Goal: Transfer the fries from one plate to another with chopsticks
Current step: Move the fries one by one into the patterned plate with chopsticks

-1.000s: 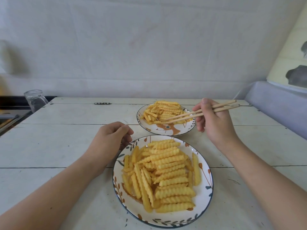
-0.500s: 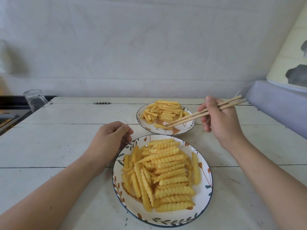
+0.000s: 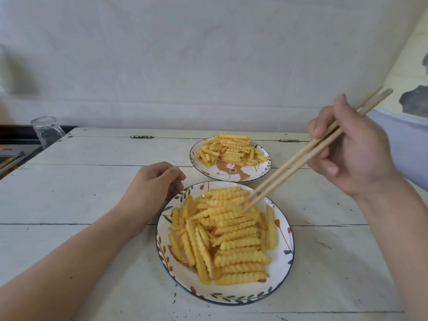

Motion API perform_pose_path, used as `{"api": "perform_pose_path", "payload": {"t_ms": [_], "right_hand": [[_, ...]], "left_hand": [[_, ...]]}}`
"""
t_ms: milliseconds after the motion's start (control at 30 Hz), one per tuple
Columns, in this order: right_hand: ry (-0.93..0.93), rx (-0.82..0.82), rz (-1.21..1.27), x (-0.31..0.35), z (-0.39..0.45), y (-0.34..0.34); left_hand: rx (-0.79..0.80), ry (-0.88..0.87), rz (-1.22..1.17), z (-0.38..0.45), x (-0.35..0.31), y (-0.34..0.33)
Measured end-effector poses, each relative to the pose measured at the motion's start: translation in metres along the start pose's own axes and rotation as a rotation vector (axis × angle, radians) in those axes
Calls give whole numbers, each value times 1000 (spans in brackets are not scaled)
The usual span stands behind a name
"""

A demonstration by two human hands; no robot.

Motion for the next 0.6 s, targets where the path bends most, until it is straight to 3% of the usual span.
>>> {"api": "perform_pose_path", "payload": {"t_ms": [167, 367, 433, 533, 600], "right_hand": [[0, 165, -147, 1, -5, -5], [55, 184, -173, 5, -6, -2], [77, 100, -109, 6, -2, 2], [129, -174, -32, -2, 6, 11], [196, -338, -178, -14, 9, 16]], "left_hand": [[-6, 0, 7, 0, 0, 0], [-7, 3, 4, 0, 0, 0], [-8, 6, 6, 0, 0, 0], [-9, 10, 11, 0, 0, -1], [-7, 11, 4, 0, -1, -1]]}}
Point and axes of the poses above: each hand's wrist, its own z-axis towards the middle knuckle, its own y-axis out of the back of the hand, x = y × z, the point moved 2 cm from there along z, towards the middle knuckle, and after that the axes turned 7 degrees about y, right-handed, at the moved point
